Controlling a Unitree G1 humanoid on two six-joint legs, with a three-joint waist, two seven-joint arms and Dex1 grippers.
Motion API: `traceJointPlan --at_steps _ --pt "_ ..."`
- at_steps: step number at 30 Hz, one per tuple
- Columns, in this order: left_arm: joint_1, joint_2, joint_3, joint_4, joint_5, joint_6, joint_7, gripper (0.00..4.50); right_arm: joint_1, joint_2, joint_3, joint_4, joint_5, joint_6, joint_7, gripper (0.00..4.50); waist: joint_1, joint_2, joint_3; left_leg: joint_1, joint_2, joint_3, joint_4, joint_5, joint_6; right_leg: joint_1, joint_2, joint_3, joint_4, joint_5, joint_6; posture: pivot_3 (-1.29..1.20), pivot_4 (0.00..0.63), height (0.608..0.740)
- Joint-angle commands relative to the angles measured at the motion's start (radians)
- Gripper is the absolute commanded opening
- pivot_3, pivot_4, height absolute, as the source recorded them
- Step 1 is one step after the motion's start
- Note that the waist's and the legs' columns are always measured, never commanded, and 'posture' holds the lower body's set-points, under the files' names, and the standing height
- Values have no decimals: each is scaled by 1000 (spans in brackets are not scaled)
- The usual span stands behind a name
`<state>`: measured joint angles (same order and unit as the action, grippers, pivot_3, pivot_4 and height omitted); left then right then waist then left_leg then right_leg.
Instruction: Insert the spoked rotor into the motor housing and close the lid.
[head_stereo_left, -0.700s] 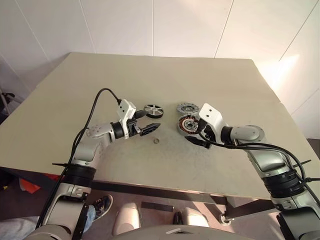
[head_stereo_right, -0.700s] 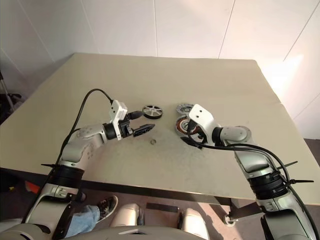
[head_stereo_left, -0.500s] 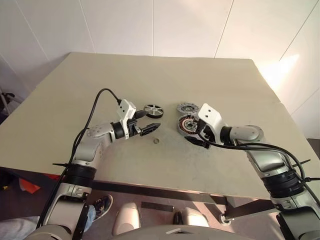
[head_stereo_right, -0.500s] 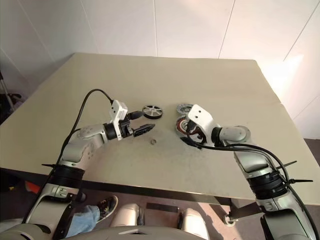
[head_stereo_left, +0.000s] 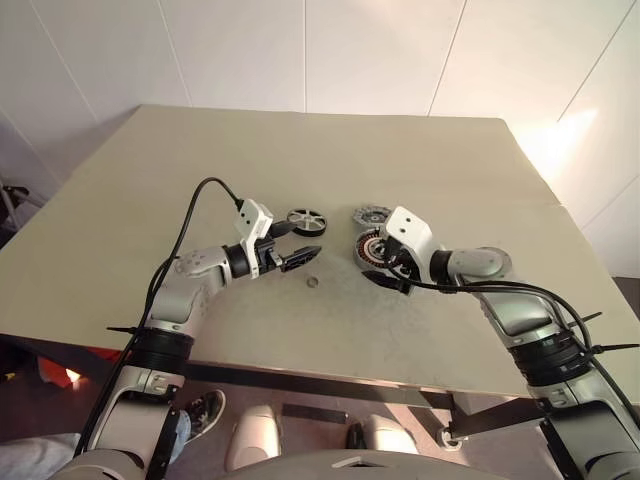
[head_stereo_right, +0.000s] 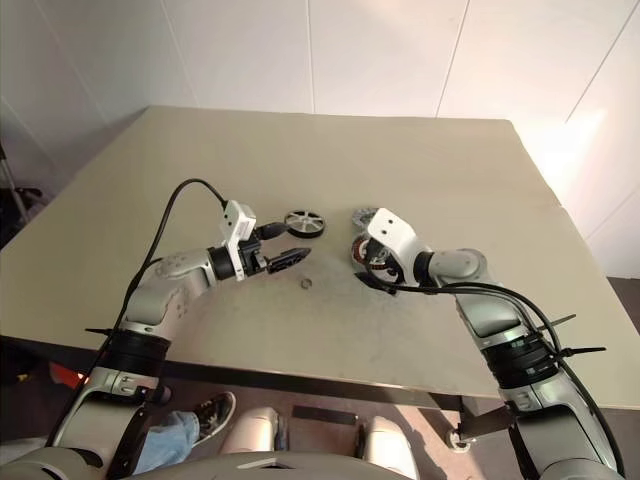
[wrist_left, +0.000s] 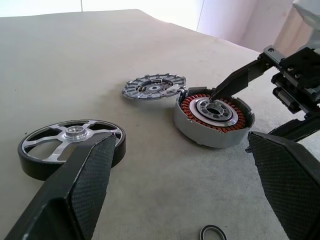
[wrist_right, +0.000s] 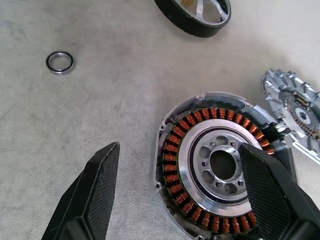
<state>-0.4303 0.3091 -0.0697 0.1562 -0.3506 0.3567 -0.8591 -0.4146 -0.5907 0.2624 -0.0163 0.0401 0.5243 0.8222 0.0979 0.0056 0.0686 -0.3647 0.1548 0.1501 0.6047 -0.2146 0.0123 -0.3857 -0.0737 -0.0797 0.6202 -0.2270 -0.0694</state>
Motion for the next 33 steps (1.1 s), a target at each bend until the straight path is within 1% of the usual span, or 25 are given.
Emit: traceJointPlan --at_steps 1,6,13,18,25,33 --pt "-18 4 20 -15 -5 -13 10 4471 -41 4 7 23 -20 -24 1 4277 0 0 0 0 0 0 0 0 0 0 0 0 0 0 0 0 0 740" --pt "-7 5 24 -29 -7 -10 22 4471 -38 -9 19 38 -38 -18 17 4277 0 0 0 0 0 0 0 0 0 0 0 0 1 0 0 0 0 740" --pt "18 -4 22 -45 -10 -12 43 4471 23 -68 24 -91 -33 30 62 4277 2 0 0 0 0 0 1 0 0 1 0 0 1 0 0 0 0 740" --pt "22 -17 19 -45 -9 -15 53 4471 52 -68 43 -172 -31 76 73 4277 2 0 0 1 0 0 1 0 0 1 0 0 1 0 0 0 0 740" --pt "29 -31 16 -51 -7 -16 65 4471 9 -47 68 -99 -52 84 69 4277 1 0 0 2 0 0 1 0 0 2 0 0 1 0 0 0 0 740" --pt "68 -44 28 -83 -10 -21 101 4471 -46 -107 92 -45 -62 57 156 4277 2 0 0 3 0 0 1 0 0 3 0 0 1 0 0 0 0 740"
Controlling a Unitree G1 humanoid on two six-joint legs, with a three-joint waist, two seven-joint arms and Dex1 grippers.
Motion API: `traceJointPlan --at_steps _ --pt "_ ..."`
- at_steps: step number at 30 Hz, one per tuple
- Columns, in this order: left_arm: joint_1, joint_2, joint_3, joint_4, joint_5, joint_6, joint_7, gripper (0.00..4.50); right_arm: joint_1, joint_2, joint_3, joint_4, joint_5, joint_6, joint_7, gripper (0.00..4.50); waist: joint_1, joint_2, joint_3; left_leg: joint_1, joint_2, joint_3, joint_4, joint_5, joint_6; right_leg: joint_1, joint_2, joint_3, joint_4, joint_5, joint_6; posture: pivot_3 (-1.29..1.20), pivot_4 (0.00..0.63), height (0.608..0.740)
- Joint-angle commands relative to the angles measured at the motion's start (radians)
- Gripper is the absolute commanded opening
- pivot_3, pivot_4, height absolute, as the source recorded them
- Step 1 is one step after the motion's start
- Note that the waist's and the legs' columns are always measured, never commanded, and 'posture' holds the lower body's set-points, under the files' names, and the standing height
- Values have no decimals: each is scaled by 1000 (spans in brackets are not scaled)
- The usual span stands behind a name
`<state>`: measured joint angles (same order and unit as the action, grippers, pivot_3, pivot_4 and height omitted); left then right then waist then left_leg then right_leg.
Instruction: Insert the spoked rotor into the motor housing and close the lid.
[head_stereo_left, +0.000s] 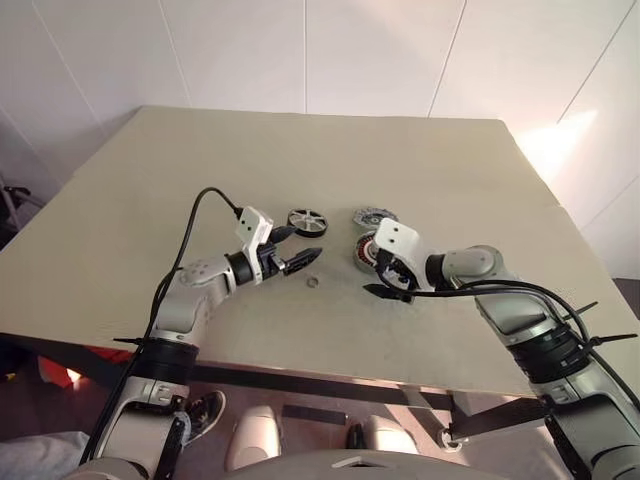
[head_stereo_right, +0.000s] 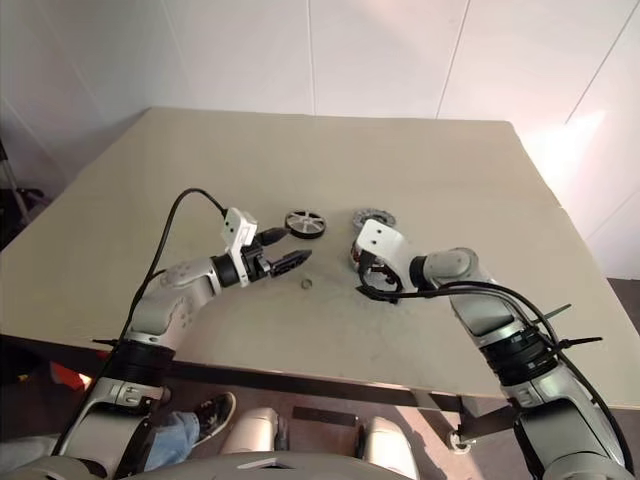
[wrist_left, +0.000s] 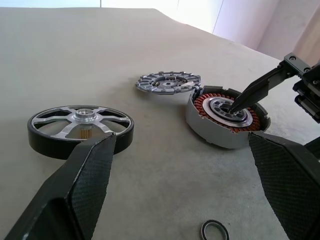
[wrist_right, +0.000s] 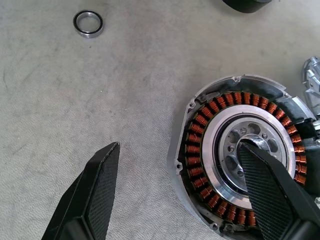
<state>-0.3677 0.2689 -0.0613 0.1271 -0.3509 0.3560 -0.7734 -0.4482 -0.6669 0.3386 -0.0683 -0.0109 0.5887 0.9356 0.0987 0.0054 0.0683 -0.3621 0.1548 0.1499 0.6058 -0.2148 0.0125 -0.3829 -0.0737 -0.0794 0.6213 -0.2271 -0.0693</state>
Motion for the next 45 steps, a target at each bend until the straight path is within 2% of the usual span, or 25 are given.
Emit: traceJointPlan --at_steps 1,11,20,28,31,36,37,42,45 --pt "14 -7 19 -61 -10 -21 21 4471 -12 -43 20 2 -7 -9 61 4277 2 0 0 0 0 0 0 0 0 0 0 0 0 0 0 0 0 740" --pt "88 -42 10 -123 -11 -21 68 4471 36 -150 56 -97 -2 -33 183 4277 22 0 -1 -1 0 0 1 -2 4 1 0 0 -2 -1 1 0 0 740" --pt "106 -71 0 -140 -8 -21 90 4471 -53 -122 75 -1 -37 -68 198 4277 27 1 -1 10 0 0 1 -2 4 12 0 0 -3 -1 2 0 0 740" --pt "125 -81 -3 -151 -10 -18 103 4471 -131 -71 110 182 -94 -128 184 4277 23 1 -1 13 0 0 1 -2 3 15 0 0 -4 -1 2 0 0 740" --pt "134 -81 -2 -158 -11 -16 107 4500 -154 -47 106 228 -106 -124 168 3689 21 0 -1 14 0 0 1 -2 3 18 0 0 -3 -3 4 0 0 740" --pt "142 -78 5 -160 -13 -16 114 4500 -157 -47 108 234 -109 -128 175 2060 22 0 -2 18 0 1 1 -2 2 21 0 0 -3 -5 8 0 0 740" --pt "142 -78 6 -160 -13 -17 116 4500 -153 -49 110 229 -111 -129 177 1905 21 -1 -2 19 0 0 1 -2 2 21 0 0 -3 -5 8 0 0 740" --pt "143 -80 7 -155 -13 -21 121 4500 -147 -55 115 219 -121 -134 180 1852 19 -1 -2 22 1 0 1 -1 2 24 0 1 -4 -5 9 0 0 740" --pt "149 -82 5 -156 -12 -23 124 4500 -169 -20 84 228 -95 -48 157 1852 19 -2 -3 22 0 0 1 -1 2 24 0 1 -4 -5 9 0 0 740"
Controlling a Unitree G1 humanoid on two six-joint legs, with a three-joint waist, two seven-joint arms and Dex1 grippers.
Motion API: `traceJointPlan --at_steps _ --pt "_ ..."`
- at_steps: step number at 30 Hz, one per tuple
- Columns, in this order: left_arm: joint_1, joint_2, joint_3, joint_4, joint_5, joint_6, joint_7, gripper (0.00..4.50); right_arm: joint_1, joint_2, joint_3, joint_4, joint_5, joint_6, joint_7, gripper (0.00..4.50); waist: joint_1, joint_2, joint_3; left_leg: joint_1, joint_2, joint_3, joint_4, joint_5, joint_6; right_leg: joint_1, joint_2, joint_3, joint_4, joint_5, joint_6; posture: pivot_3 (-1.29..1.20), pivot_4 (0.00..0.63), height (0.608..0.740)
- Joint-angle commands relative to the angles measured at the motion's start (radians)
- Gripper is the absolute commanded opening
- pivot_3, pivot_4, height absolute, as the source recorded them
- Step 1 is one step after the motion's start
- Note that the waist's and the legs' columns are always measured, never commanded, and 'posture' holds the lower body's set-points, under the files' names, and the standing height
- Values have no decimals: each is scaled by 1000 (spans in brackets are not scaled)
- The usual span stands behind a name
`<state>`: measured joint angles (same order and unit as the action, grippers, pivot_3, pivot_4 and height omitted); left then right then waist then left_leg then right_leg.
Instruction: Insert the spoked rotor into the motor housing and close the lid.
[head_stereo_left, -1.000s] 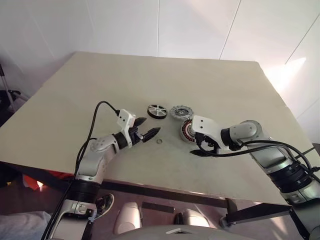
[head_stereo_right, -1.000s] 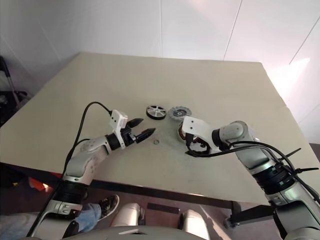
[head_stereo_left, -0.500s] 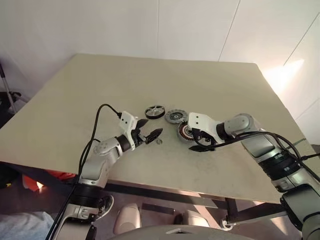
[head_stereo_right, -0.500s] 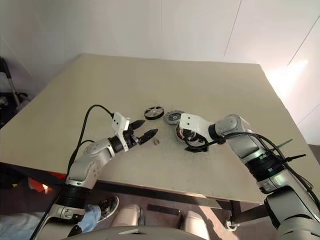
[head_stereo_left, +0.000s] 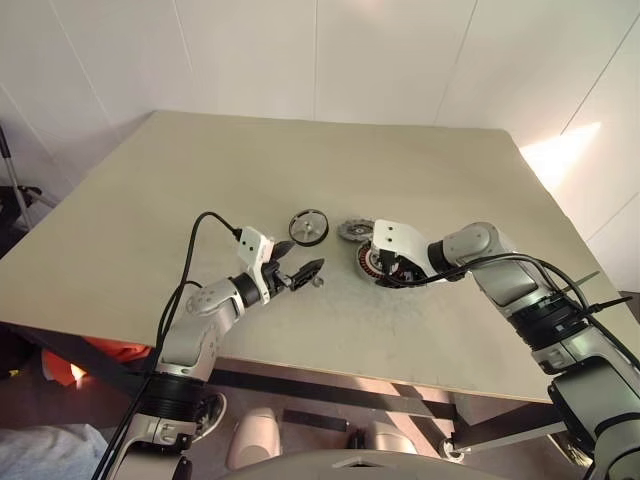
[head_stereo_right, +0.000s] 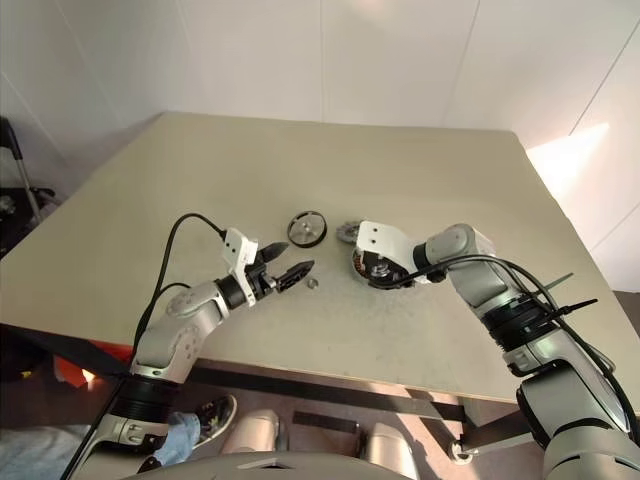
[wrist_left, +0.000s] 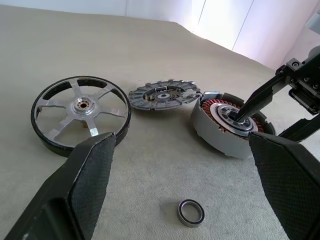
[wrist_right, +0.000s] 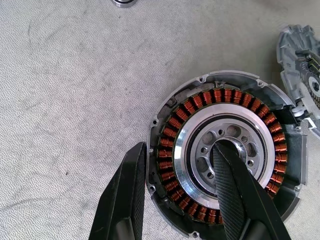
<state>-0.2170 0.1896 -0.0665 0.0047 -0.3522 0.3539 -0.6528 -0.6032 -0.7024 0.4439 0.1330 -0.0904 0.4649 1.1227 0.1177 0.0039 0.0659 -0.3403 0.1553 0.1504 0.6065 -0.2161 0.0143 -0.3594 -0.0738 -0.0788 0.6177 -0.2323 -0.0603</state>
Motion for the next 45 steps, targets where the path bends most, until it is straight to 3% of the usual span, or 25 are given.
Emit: traceJointPlan --at_steps 1,9,15,22,27,45 --pt "0 -3 10 -34 -11 -20 4 4500 -30 35 -38 35 -5 120 -48 1852 -2 0 0 0 0 0 0 0 0 0 0 0 0 0 0 0 0 740" --pt "9 5 5 -44 -10 -12 3 4500 -137 138 -117 -7 78 393 -95 1852 -24 0 0 -4 0 0 0 1 -1 -5 0 0 1 0 0 0 0 740" --pt "6 11 8 -48 -11 -6 5 4500 -126 166 -98 -32 83 425 -138 1852 -26 0 0 -9 0 0 -3 1 -1 -10 0 0 1 4 -7 0 0 740" --pt "17 26 19 -69 -17 7 13 4500 -102 211 -70 -91 105 478 -167 1852 -39 0 0 -8 0 0 -5 2 -3 -10 0 0 1 1 -1 0 0 740" --pt "23 33 24 -76 -20 11 15 4500 -88 226 -63 -157 120 530 -177 1852 -45 0 0 -9 0 0 -6 2 -3 -12 0 0 0 4 -7 0 0 740" --pt "24 34 27 -77 -16 15 22 4500 -82 311 -17 -173 137 593 -249 1852 -51 0 0 -8 0 1 -10 2 -4 -11 1 0 -3 3 -5 0 0 740"
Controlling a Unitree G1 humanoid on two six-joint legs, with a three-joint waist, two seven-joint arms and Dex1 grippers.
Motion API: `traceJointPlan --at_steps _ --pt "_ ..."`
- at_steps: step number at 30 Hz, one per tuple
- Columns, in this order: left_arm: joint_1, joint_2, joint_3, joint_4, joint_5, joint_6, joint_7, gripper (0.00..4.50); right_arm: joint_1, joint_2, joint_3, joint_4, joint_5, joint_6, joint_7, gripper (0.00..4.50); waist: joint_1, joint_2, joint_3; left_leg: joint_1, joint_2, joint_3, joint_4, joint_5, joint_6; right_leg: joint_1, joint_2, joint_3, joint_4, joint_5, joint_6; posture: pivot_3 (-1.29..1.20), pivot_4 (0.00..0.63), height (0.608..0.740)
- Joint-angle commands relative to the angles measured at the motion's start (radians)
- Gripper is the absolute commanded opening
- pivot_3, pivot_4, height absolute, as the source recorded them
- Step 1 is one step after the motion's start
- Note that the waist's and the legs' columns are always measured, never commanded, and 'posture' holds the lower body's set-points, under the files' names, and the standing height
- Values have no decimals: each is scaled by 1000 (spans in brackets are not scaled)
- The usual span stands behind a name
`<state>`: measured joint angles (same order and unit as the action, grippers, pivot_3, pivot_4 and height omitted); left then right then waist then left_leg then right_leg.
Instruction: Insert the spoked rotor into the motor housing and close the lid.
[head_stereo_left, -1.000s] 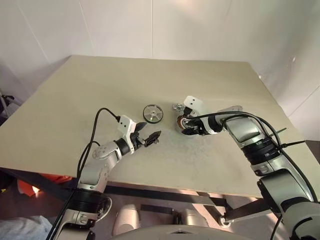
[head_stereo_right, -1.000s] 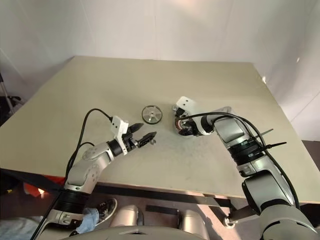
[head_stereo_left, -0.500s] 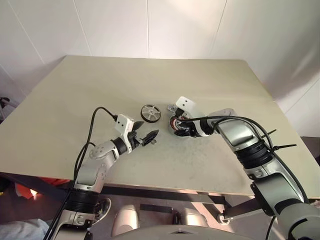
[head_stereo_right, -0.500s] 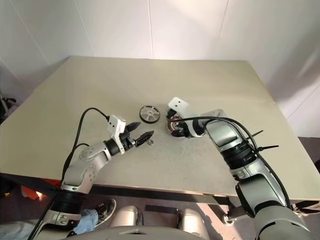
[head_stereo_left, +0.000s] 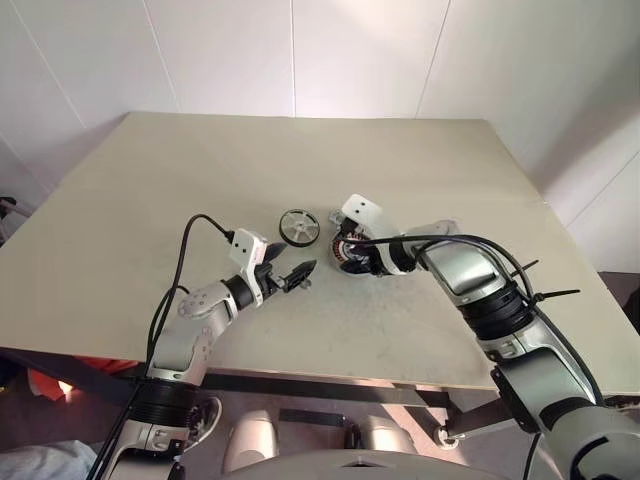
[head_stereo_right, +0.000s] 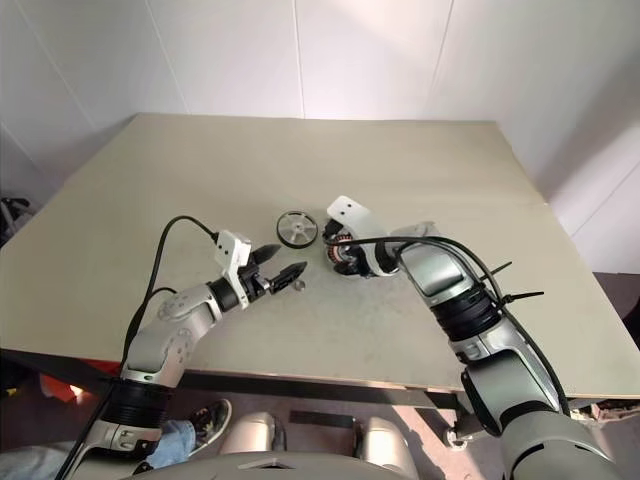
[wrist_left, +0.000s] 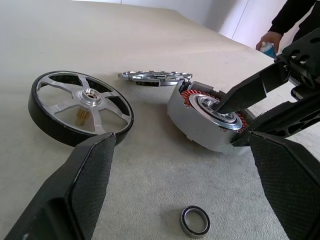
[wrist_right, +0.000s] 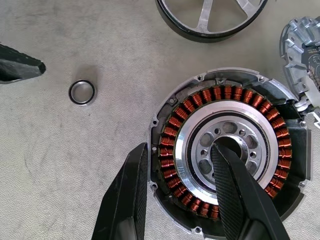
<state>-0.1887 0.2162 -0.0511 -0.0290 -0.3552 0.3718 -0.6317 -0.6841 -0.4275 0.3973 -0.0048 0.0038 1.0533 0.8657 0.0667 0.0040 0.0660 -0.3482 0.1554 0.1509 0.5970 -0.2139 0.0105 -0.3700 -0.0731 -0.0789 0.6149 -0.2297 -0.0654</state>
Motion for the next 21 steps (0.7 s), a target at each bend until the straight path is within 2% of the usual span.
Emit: traceJointPlan --at_steps 1,21 --pt "-3 8 12 -44 -14 -2 2 4500 -1 37 32 -28 41 2 5 1852 0 0 0 0 0 0 0 0 0 0 0 0 0 0 -1 0 0 740" --pt "-7 14 8 -35 -14 -2 -4 4500 68 -75 20 -172 97 116 -1 1852 7 0 0 -1 -1 0 -1 0 -1 1 0 0 -5 1 -1 0 0 740"
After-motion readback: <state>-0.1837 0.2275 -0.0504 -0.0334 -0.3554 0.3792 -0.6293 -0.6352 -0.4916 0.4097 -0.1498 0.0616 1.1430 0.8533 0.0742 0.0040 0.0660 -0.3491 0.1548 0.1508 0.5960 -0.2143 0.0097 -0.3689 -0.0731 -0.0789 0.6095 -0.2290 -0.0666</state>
